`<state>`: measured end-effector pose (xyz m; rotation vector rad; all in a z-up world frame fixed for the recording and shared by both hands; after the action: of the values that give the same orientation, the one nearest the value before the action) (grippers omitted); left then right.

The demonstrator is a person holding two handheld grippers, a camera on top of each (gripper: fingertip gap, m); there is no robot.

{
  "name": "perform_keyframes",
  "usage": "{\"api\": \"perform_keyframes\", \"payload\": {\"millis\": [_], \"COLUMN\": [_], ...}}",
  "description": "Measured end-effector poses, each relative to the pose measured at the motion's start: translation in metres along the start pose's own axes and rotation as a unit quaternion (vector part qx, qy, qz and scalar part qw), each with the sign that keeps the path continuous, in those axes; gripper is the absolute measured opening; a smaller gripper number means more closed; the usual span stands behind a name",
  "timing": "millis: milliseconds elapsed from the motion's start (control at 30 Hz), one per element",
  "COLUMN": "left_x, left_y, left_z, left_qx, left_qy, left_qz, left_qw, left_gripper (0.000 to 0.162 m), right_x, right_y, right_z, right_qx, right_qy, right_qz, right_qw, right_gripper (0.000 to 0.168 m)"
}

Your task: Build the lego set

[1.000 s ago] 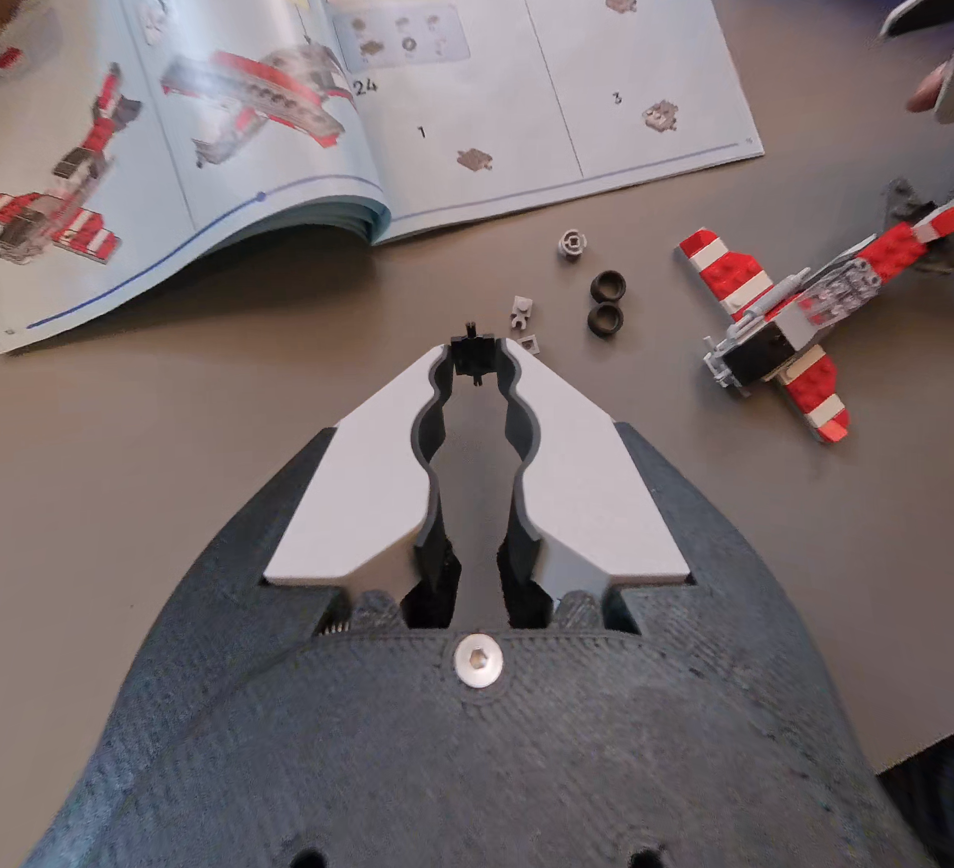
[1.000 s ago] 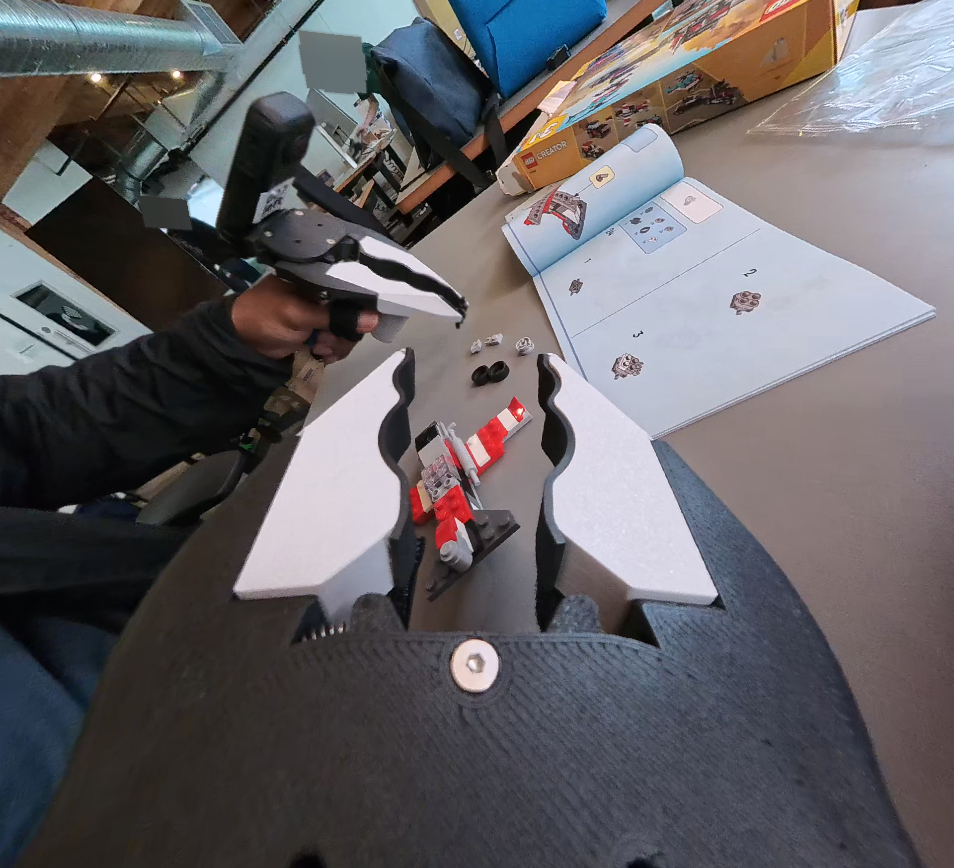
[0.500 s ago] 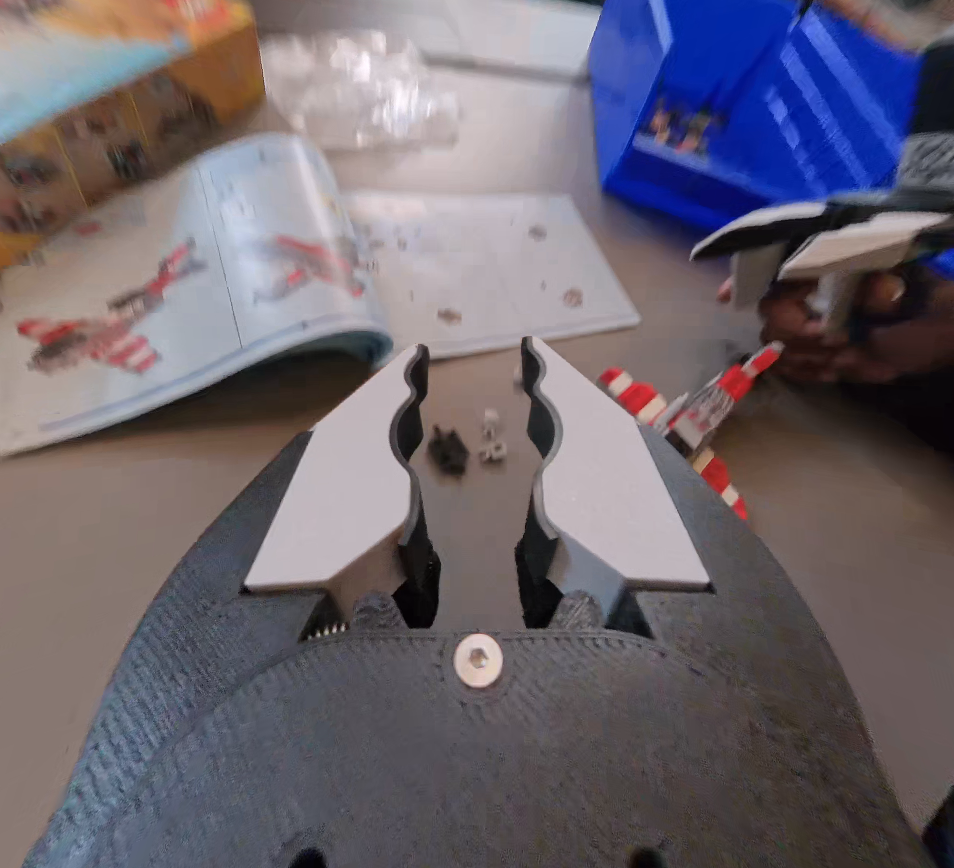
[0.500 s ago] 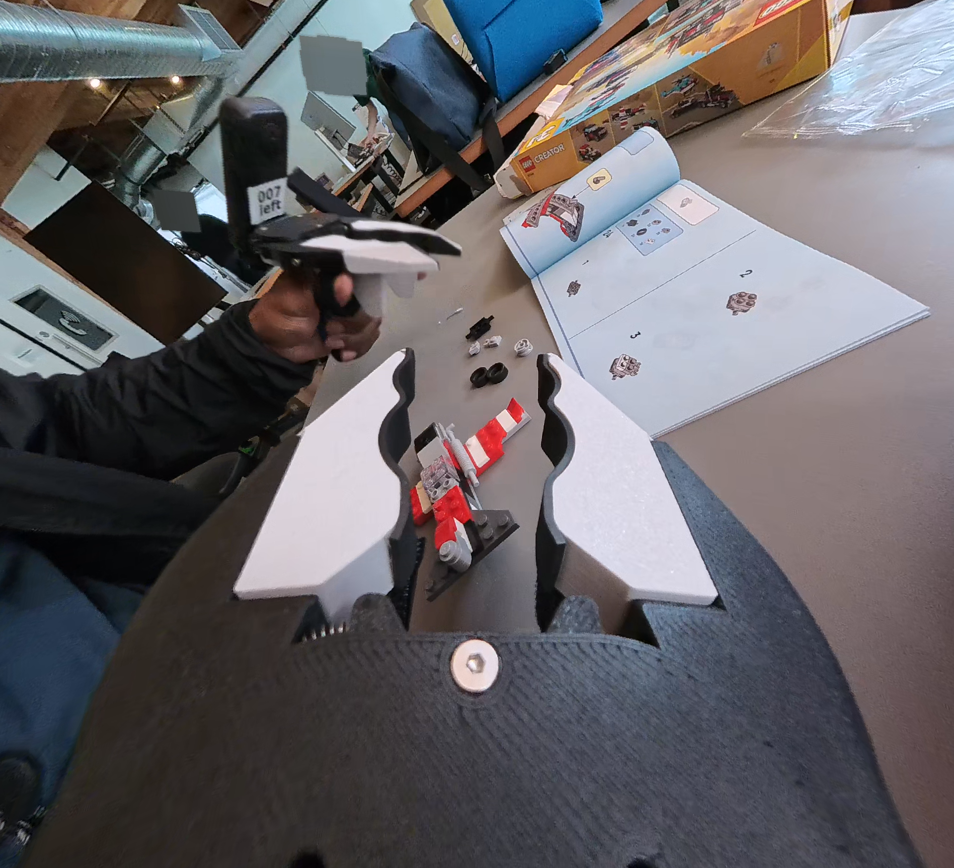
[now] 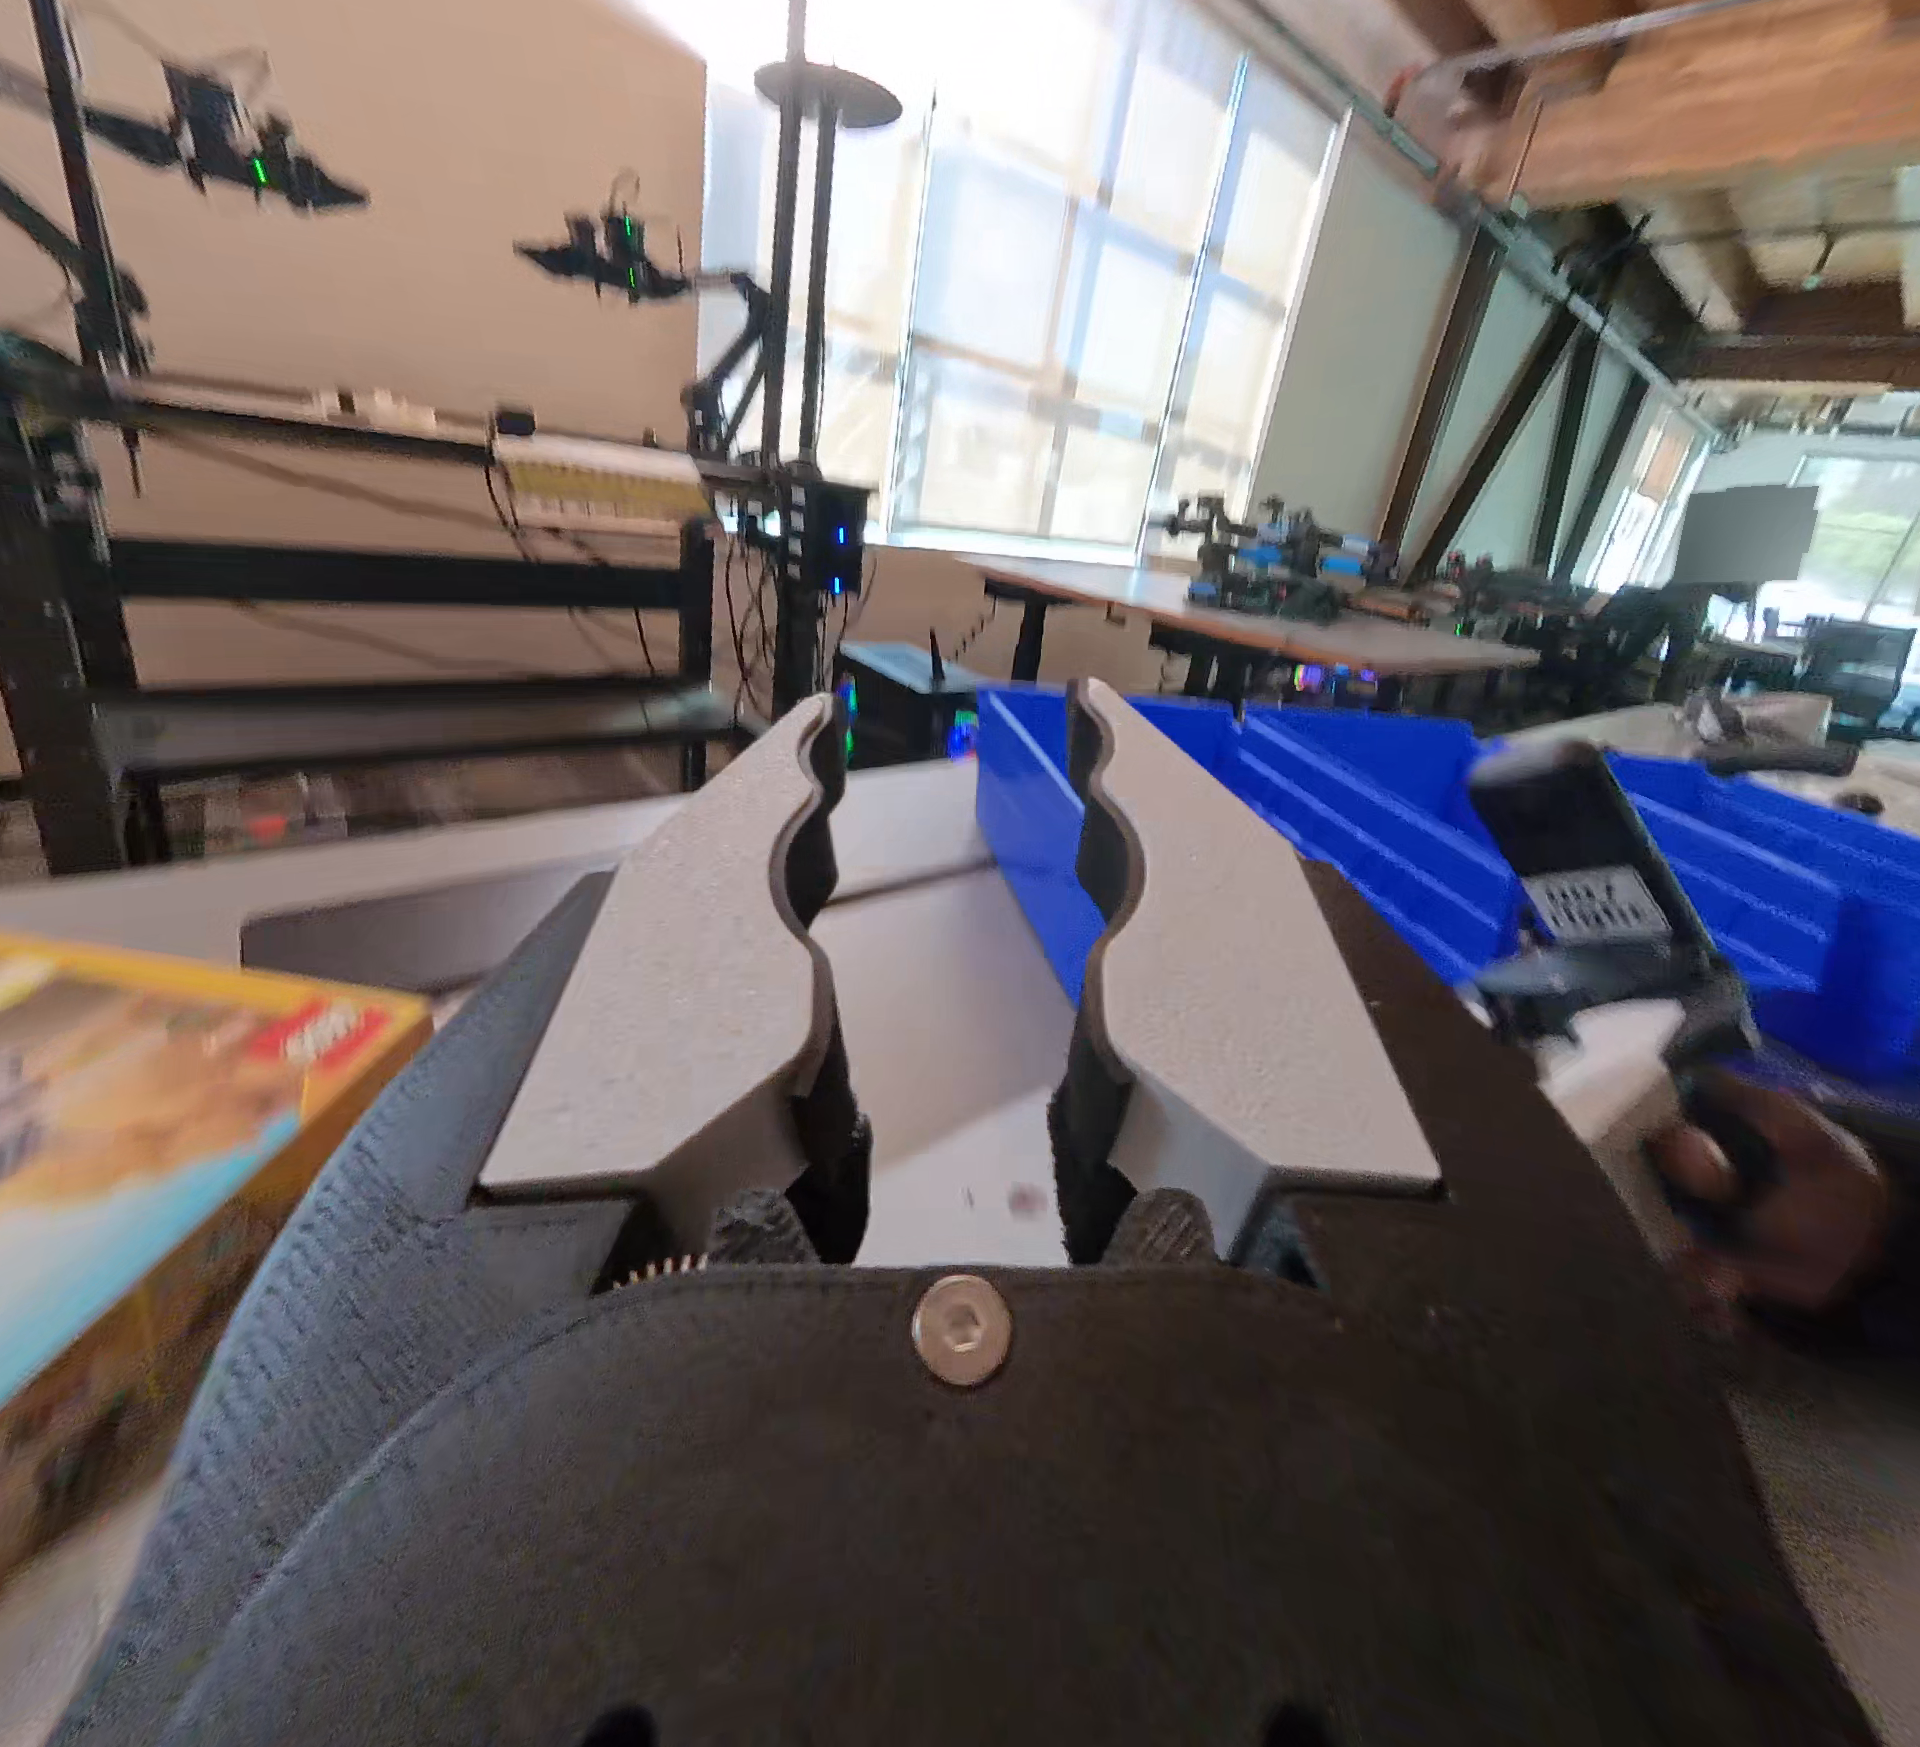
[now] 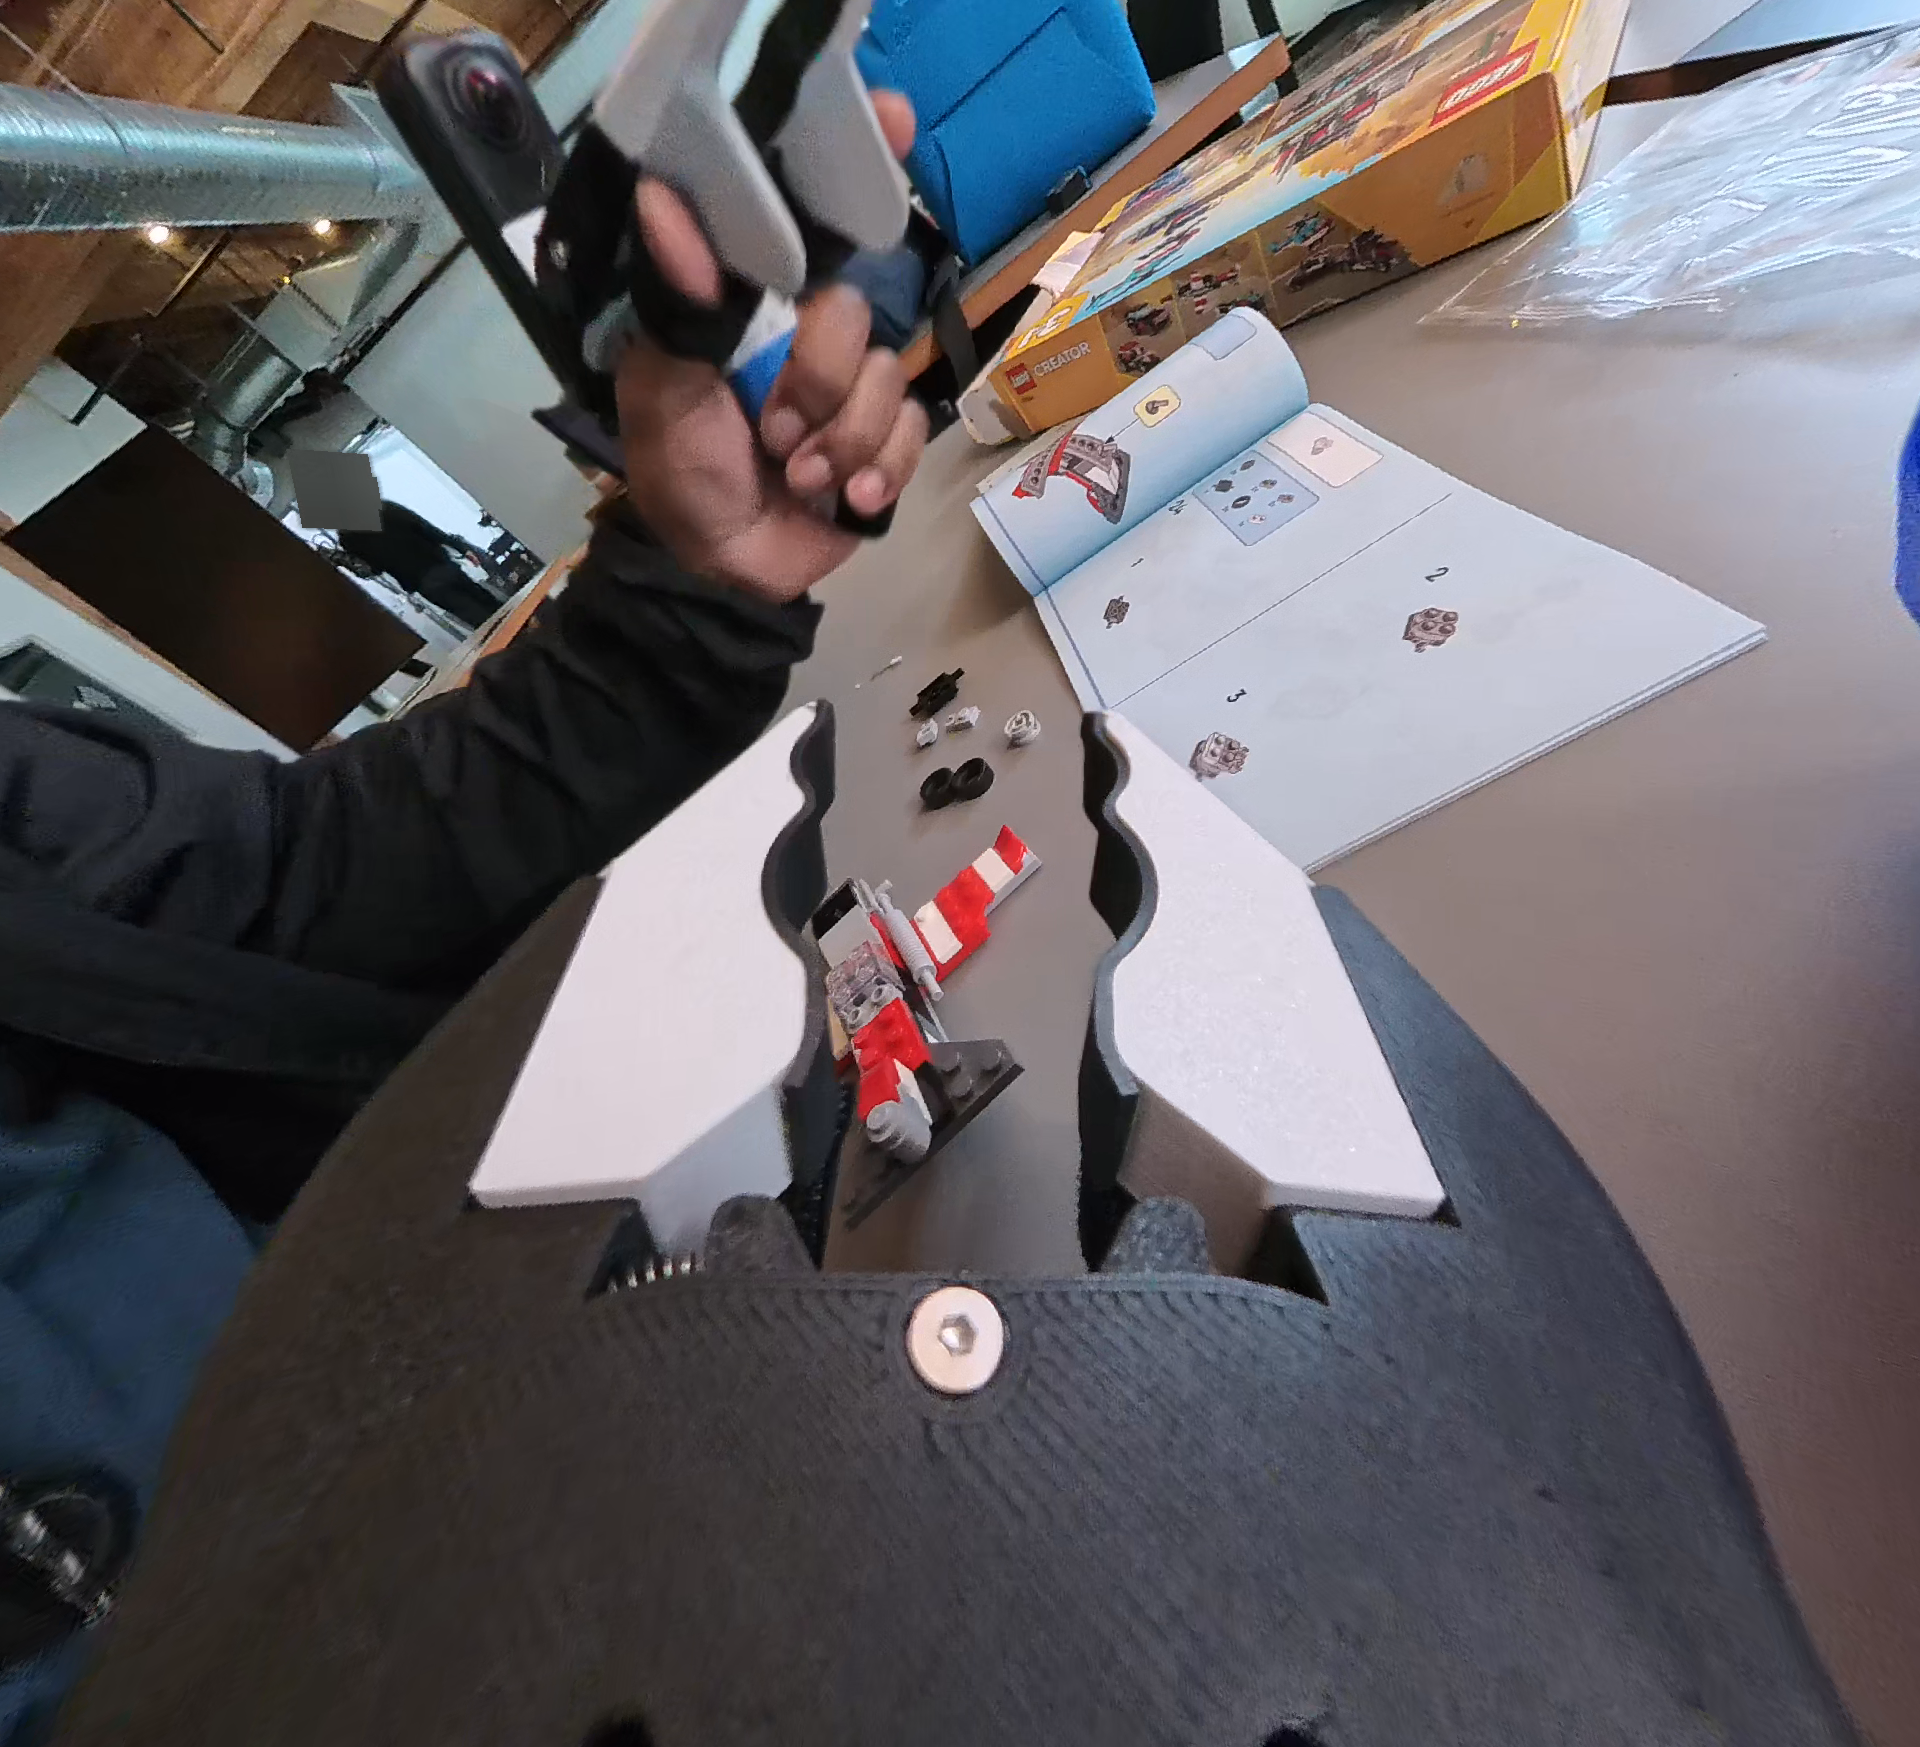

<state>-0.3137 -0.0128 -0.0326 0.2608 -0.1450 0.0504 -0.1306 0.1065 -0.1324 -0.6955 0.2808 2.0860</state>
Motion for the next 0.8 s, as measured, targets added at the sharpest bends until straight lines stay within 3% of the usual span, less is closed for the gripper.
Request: {"api": "perform_keyframes", "payload": {"millis": [167, 333, 800], "left_x": [-0.026, -0.043, -0.055], "left_y": [0.026, 0.011, -0.019], "left_z": [0.023, 0.01, 0.021], "left_qx": [0.108, 0.153, 0.149], "left_qy": [-0.028, -0.067, -0.081], "left_qz": [-0.015, -0.001, 0.009], "left_qw": [0.994, 0.986, 0.985], "left_gripper": [0.043, 0.043, 0.043], "right_x": [0.001, 0.004, 0.008], "right_y": [-0.001, -0.003, 0.001], "right_z": [0.002, 0.004, 0.004], "right_qx": [0.009, 0.021, 0.012], "right_qy": [0.005, 0.012, 0.03], "right_qz": [0.0, -0.005, -0.005], "right_qw": [1.0, 1.0, 0.999], "right_gripper": [0.048, 0.048, 0.049]}}
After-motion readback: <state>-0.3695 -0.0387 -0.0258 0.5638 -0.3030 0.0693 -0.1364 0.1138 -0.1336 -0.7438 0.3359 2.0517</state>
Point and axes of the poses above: each gripper's, where its closed fingertips meet, y out along the fingers, z out of its top, x = y × z across the jaws, the point moved 6 cm from there along -y, back along the fingers, and after that the axes turned 3 degrees about x, right-handed, at the moved point
